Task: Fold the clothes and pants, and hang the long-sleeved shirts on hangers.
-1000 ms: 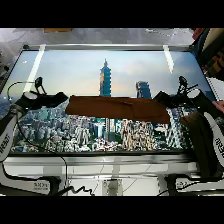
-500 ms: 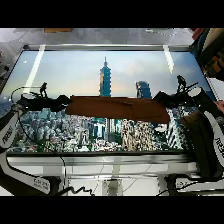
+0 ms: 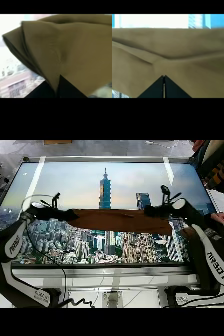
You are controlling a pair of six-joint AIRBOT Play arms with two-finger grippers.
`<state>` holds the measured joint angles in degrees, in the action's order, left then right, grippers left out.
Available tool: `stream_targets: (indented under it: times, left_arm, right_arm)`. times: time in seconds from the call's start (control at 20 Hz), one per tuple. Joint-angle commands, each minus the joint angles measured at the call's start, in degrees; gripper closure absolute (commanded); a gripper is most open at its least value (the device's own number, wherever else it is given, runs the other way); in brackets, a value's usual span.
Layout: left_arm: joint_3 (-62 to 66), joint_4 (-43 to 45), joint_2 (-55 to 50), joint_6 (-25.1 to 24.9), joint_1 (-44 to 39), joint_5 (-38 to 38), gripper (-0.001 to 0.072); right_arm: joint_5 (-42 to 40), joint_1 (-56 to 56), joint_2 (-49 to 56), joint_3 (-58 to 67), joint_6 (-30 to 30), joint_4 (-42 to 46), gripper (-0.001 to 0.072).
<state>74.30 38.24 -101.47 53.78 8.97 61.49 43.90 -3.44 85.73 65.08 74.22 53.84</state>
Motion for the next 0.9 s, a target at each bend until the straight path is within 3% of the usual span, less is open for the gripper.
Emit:
stream_targets:
  times: [0.0, 0.25, 0.6, 0.85]
  left_arm:
    - [4.5, -0.8, 4.4, -0.6, 2.8, 10.0, 0.0701]
    - [5.3, 0.7, 17.5, 1.5, 6.1, 21.6, 0.0701]
    - [5.3, 0.7, 30.7, 1.5, 6.3, 21.9, 0.0701]
    - [5.2, 0.7, 30.2, 1.5, 5.6, 21.9, 0.0700]
  right_arm:
    - [-9.6, -8.9, 0.3, 0.0, 0.9, 0.0, 0.0702]
    - [-12.3, -20.9, 5.0, 4.4, 6.2, -0.1, 0.0703]
    - [-9.9, -37.0, 21.1, 24.1, 14.7, -2.4, 0.0703]
    - [-8.2, -40.2, 24.8, 29.9, 16.3, -2.3, 0.0702]
